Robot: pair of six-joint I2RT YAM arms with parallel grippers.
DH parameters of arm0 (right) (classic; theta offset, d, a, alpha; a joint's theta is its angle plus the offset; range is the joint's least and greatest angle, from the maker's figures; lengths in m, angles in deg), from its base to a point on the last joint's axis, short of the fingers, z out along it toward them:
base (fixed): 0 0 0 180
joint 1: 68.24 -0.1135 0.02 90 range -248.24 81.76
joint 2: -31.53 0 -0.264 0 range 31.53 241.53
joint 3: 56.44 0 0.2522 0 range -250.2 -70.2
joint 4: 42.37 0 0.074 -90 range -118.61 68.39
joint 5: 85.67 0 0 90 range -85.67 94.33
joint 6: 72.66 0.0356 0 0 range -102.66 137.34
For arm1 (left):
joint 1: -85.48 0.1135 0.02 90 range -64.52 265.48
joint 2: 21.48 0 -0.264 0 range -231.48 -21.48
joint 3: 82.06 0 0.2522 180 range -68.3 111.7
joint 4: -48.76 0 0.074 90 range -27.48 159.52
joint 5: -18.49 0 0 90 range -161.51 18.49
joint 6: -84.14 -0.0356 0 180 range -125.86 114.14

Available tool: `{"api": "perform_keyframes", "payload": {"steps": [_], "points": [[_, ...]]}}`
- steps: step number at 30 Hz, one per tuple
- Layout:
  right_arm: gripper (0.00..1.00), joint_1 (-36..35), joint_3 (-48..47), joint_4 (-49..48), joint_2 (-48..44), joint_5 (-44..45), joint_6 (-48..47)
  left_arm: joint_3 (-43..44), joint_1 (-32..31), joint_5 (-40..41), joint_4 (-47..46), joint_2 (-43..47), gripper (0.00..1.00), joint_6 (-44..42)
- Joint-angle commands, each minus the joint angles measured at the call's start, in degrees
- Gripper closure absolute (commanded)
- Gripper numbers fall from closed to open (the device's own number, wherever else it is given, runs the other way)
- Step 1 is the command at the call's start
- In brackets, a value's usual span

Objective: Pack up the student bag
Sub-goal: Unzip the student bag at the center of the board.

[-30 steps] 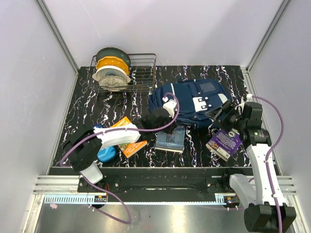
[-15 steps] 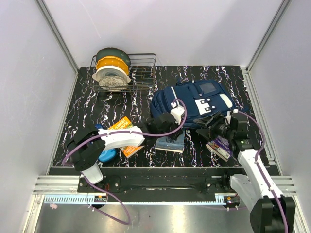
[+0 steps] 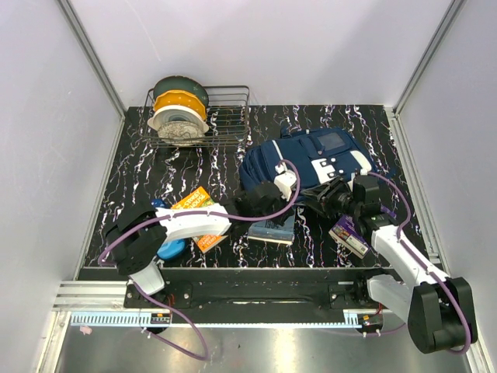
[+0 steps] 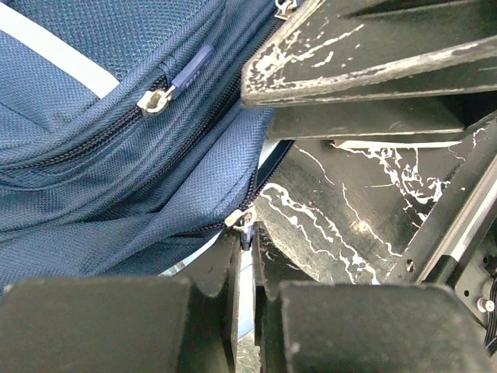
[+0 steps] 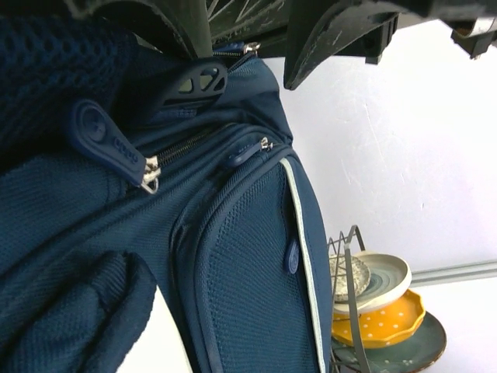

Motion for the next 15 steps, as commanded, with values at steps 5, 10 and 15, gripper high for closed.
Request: {"api": "perform_keyframes", "payload": {"steps": [5, 10, 15], "points": [[0.47, -1.7, -2.0, -4.0, 3.6, 5.1, -3.7, 0.9, -2.2, -2.8, -8.4, 6.2, 1.0, -2.9], [0.74, -2.3, -2.7, -2.8, 4.3, 6.2, -5.6, 1.1, -2.5, -4.2, -8.4, 6.3, 1.0, -3.7], [1.0, -2.2, -5.0, 3.5, 2.2, 10.8, -10.7, 1.1, -2.8, -4.6, -7.8, 7.4, 1.0, -5.0]]}}
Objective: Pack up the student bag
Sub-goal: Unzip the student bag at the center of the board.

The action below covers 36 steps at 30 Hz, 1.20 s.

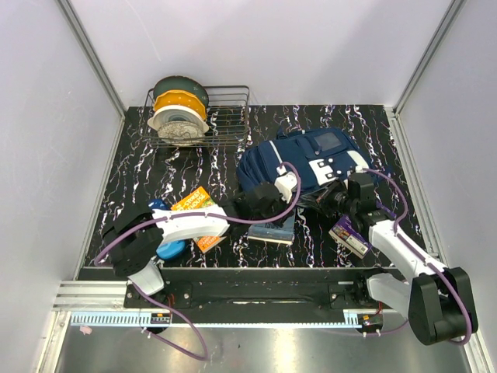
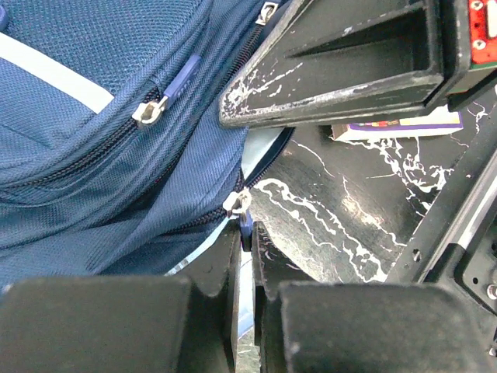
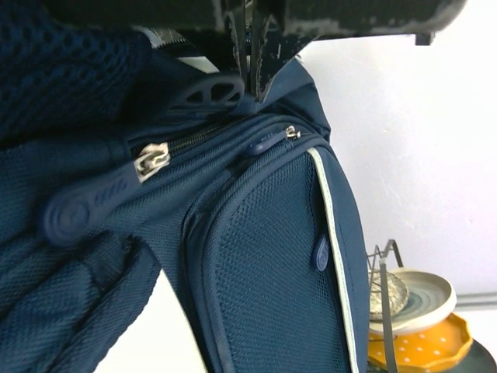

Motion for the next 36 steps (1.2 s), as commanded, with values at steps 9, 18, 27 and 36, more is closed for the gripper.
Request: {"api": "perform_keyframes", "payload": {"steps": [9, 18, 27, 36], "points": [[1.0, 2.4, -13.0, 20.3, -7.0, 16.4, -23.5, 0.9, -1.4, 12.7, 5.1, 11.0, 1.0, -11.4], [1.0, 8.6, -16.6, 28.4, -9.4, 16.9, -31.3, -2.7, 5.5, 14.1, 9.7, 13.6, 1.0, -9.6], [0.99, 16.0, -20.2, 29.7, -10.2, 5.6, -30.4, -2.9, 9.4, 9.3, 10.5, 14.6, 1.0, -7.2], [0.35, 15.4, -10.8, 20.3, -16.7, -12.6, -14.2, 1.9, 6.5, 5.4, 9.1, 13.0, 1.0, -5.6]]}}
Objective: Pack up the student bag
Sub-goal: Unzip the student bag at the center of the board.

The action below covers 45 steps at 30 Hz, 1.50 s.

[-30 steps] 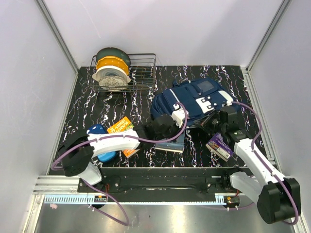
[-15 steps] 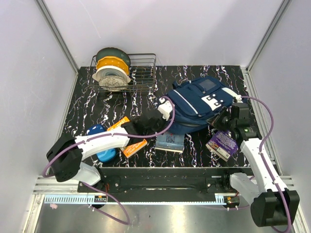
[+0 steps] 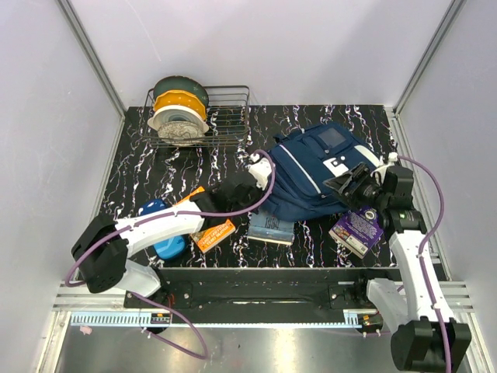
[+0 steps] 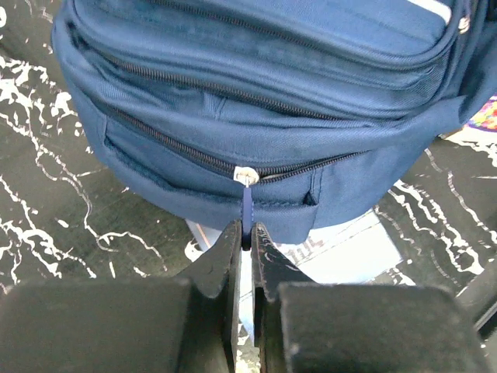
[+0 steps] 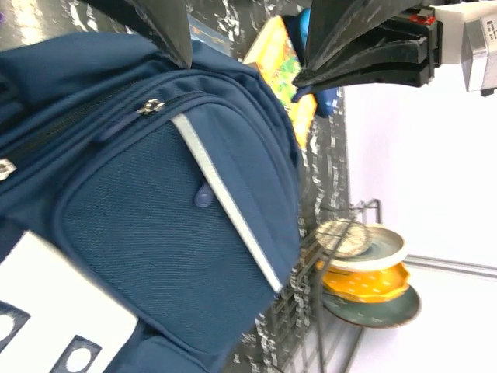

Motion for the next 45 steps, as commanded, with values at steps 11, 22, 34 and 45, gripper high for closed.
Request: {"api": "perform_keyframes", "payload": {"steps": [11, 22, 34, 45], "points": [[0.4, -16.0, 6.9, -3.4, -9.1, 3.9, 24.8, 10.4, -5.0, -1.2, -2.3, -3.6, 1.0, 1.6], [0.39, -19.2, 13.8, -12.8, -3.9, 16.6, 40.1, 10.1, -6.8, -1.4, -2.6, -3.2, 1.0, 1.6], [1.0, -19.3, 13.0, -21.8, 5.0, 15.9, 39.2, 7.8, -8.9, 0.4, -4.5, -2.6, 1.0, -1.1], [1.0, -19.1, 4.5, -6.3, -3.4, 22.2, 20.9, 6.1, -7.3, 16.2, -1.1, -3.5, 1.0, 0.0]]}}
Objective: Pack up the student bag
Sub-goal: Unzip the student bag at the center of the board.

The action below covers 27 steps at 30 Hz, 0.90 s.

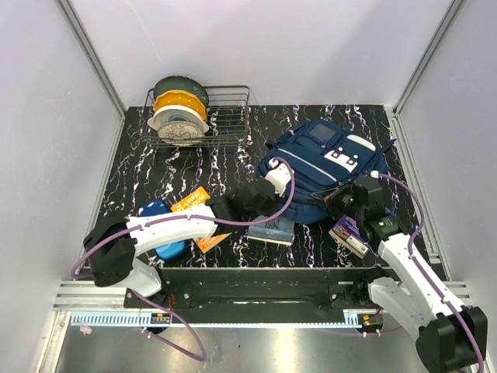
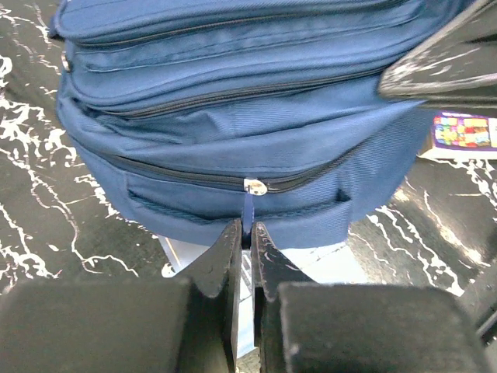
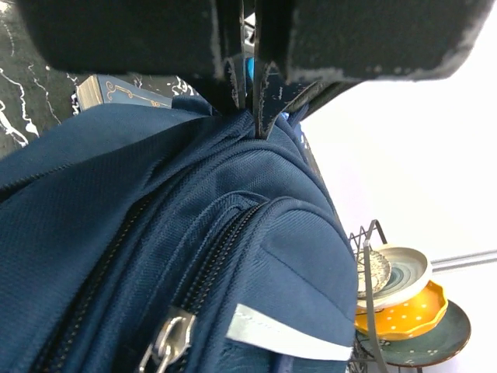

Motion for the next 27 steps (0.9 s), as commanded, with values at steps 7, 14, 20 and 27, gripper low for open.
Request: {"api": "perform_keyframes", "payload": {"steps": [7, 14, 20, 27], "points": [[1.0, 1.4, -15.7, 10.2, 3.3, 1.7, -24.1, -4.4, 7.3, 2.8, -5.3, 3.8, 1.0, 2.9], [1.0, 2.1, -26.6, 18.1, -0.1, 9.5, -39.7, -4.8, 11.5, 3.0, -5.5, 4.5, 1.0, 2.1], [1.0, 2.1, -34.4, 23.4, -0.3, 9.6, -48.9, -3.4, 13.3, 1.6, -7.0, 3.3, 1.0, 2.3], [1.0, 2.5, -36.6, 24.7, -1.3, -0.4, -52.2, -1.5, 15.0, -2.4, -11.7, -0.9, 1.0, 1.2]]}}
